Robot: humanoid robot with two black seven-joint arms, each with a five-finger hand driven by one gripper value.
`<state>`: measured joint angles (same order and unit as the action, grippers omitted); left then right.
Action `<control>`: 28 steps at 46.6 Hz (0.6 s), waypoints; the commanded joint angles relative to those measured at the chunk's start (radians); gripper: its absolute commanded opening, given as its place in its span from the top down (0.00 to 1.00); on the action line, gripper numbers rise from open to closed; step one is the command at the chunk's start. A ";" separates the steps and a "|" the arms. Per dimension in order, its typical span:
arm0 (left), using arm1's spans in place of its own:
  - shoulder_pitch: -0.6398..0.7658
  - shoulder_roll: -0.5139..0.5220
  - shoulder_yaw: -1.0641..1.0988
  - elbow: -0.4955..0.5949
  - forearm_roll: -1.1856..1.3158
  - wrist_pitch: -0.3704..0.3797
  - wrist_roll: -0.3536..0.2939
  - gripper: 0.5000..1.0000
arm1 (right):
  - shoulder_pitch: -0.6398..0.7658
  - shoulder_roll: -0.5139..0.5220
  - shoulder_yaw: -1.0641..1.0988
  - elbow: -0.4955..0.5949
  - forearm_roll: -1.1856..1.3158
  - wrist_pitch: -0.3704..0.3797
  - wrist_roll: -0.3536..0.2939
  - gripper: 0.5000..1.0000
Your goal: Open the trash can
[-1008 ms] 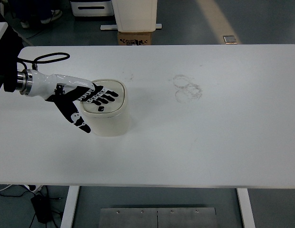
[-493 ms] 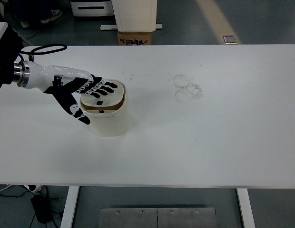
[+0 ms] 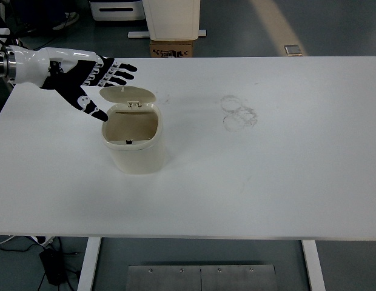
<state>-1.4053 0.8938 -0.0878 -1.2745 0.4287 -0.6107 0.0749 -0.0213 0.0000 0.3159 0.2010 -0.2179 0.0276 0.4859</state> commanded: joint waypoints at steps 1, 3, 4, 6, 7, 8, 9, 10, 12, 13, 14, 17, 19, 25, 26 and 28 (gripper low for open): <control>0.000 0.004 -0.024 0.029 -0.016 0.000 0.000 0.00 | 0.000 0.000 0.000 0.000 0.000 0.000 0.000 0.02; 0.000 0.011 -0.038 0.046 -0.022 0.000 -0.001 0.00 | 0.000 0.000 0.000 0.000 0.000 0.000 0.000 0.02; 0.000 0.016 -0.044 0.053 -0.028 0.000 -0.003 0.00 | 0.000 0.000 0.000 0.000 0.000 0.000 0.000 0.02; 0.003 0.023 -0.053 0.067 -0.037 0.000 -0.004 0.00 | 0.000 0.000 0.000 0.000 0.000 0.000 0.000 0.02; 0.005 0.025 -0.055 0.073 -0.042 0.000 -0.004 0.00 | 0.000 0.000 0.000 0.001 0.000 0.000 0.000 0.02; 0.006 0.027 -0.056 0.079 -0.048 0.000 -0.004 0.00 | 0.000 0.000 0.000 0.000 0.000 0.000 0.000 0.02; 0.006 0.027 -0.056 0.086 -0.056 0.000 -0.004 0.00 | 0.000 0.000 0.000 0.000 0.000 0.000 0.000 0.02; 0.008 0.030 -0.056 0.092 -0.065 0.000 -0.004 0.00 | 0.000 0.000 0.000 0.000 0.000 0.000 0.000 0.02; 0.009 0.033 -0.056 0.112 -0.086 0.000 -0.006 0.00 | 0.000 0.000 0.000 0.000 0.000 0.000 -0.001 0.02; 0.011 0.033 -0.056 0.124 -0.097 0.000 -0.006 0.00 | 0.000 0.000 0.000 0.000 0.000 0.000 0.000 0.02; 0.011 0.031 -0.056 0.136 -0.109 0.000 -0.006 0.00 | 0.000 0.000 0.000 0.001 0.000 0.000 0.000 0.02; 0.012 0.024 -0.056 0.176 -0.154 0.000 -0.007 0.00 | 0.000 0.000 -0.001 0.000 0.000 0.000 0.000 0.02; 0.012 0.019 -0.056 0.202 -0.188 0.000 -0.010 0.00 | 0.000 0.000 -0.001 0.000 0.000 0.000 0.000 0.02; 0.025 0.011 -0.056 0.259 -0.281 0.031 -0.066 0.00 | 0.000 0.000 -0.001 0.000 0.000 0.000 -0.001 0.02; 0.031 0.008 -0.056 0.267 -0.294 0.035 -0.076 0.00 | 0.000 0.000 -0.001 0.001 0.000 0.000 0.000 0.02; 0.045 0.002 -0.056 0.288 -0.313 0.045 -0.101 0.00 | 0.000 0.000 -0.001 0.001 0.000 0.000 0.000 0.02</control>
<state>-1.3792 0.9039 -0.1441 -1.0147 0.1459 -0.5795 0.0079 -0.0216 0.0000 0.3144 0.2016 -0.2179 0.0276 0.4861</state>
